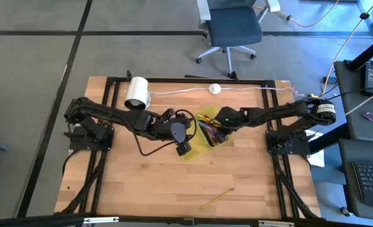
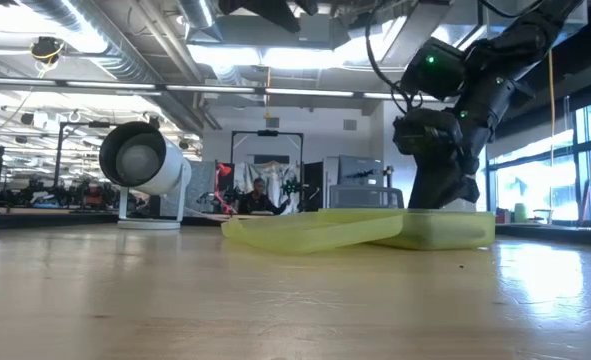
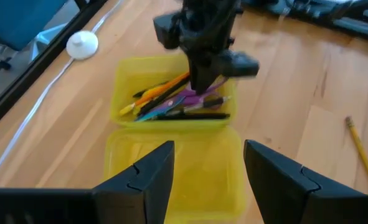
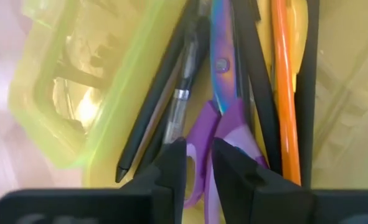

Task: Pick & place school supplies into a supply box
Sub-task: Put the orange pencil into the yellow supply box

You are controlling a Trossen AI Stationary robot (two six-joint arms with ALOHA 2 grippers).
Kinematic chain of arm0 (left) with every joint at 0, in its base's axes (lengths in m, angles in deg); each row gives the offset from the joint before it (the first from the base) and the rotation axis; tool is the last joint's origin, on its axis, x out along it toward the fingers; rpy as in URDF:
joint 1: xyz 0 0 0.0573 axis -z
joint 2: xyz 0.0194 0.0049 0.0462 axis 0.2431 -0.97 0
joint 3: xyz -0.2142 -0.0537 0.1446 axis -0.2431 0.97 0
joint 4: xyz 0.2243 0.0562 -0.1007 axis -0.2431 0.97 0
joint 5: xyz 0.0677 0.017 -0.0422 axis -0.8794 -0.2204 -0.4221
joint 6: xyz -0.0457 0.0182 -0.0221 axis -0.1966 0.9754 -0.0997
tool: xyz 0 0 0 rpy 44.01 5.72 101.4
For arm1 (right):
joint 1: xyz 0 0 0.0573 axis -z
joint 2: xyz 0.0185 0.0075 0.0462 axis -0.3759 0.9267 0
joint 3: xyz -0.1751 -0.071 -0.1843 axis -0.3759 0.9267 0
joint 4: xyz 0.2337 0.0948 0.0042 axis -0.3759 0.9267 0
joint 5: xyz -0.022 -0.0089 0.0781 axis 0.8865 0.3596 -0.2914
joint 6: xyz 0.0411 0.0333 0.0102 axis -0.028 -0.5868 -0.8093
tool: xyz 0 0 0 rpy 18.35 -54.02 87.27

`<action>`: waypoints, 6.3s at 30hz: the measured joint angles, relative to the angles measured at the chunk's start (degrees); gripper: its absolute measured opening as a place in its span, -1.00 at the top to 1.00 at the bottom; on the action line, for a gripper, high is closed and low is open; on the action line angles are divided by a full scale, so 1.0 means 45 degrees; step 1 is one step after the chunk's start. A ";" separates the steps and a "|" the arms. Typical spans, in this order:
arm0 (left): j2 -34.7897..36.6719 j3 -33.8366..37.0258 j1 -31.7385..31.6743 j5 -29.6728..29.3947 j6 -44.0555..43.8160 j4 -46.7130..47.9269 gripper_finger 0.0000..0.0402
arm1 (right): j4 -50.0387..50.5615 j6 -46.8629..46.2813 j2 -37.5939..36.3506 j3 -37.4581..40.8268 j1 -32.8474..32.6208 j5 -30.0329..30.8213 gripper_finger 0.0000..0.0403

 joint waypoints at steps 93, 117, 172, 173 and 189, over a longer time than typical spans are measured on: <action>0.2123 1.0093 0.5796 -0.3223 0.1975 -1.5972 0.07 | -0.6317 0.1854 -0.0619 0.2960 -1.5324 0.9357 0.32; 0.2123 1.0093 0.5820 -0.3361 0.1213 -1.6385 0.07 | -1.5296 0.4439 0.4372 0.4527 -1.4906 0.7744 0.32; 0.2113 1.0103 0.5830 -0.3317 0.0903 -1.6363 0.08 | -1.5703 0.4149 0.6753 0.3488 -1.3687 0.6198 0.82; 0.2113 1.0103 0.5830 -0.3317 0.0903 -1.6361 0.08 | -1.5709 0.4151 0.6753 0.3492 -1.3687 0.6195 0.86; 0.2113 1.0103 0.5830 -0.2732 0.0903 -1.6366 0.07 | -1.6287 0.1916 0.6247 0.3590 -1.3711 0.6391 0.88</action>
